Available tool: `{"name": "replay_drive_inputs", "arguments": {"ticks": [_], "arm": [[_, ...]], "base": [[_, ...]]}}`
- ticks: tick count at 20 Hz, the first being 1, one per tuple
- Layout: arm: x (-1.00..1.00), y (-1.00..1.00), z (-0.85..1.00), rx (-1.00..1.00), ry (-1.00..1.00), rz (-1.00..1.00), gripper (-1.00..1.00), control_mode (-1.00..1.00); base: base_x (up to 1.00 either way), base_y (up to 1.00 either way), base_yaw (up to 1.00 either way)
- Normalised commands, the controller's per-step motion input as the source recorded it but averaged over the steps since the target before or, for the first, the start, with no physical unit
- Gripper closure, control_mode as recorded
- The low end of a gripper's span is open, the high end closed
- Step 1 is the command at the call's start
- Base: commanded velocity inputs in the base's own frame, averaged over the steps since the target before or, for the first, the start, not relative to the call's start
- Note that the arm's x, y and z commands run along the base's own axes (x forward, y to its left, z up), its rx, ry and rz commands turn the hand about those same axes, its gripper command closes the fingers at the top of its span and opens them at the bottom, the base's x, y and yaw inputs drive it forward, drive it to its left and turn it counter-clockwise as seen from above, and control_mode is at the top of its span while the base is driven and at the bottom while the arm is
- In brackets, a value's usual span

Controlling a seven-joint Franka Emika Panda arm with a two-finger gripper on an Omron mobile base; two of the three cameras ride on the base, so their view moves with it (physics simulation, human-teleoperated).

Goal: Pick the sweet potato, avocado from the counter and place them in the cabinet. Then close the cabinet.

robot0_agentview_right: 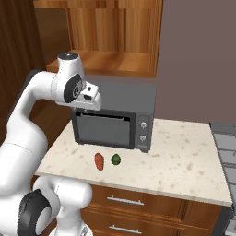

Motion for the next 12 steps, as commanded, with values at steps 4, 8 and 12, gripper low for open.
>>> {"name": "replay_drive_inputs", "arguments": {"ticks": [4,8,12], "arm": [[0.00,0.00,-0.30,-0.03,0.00,0.07,-1.00,-1.00],[-0.26,-0.12,-0.62,-0.04,0.00,0.23,-1.00,-1.00],[-0.25,-0.23,-0.72,-0.02,0.03,0.21,-1.00,-1.00]], "base": [[0.00,0.00,0.00],[0.00,0.00,0.00],[0.00,0.00,0.00]]}}
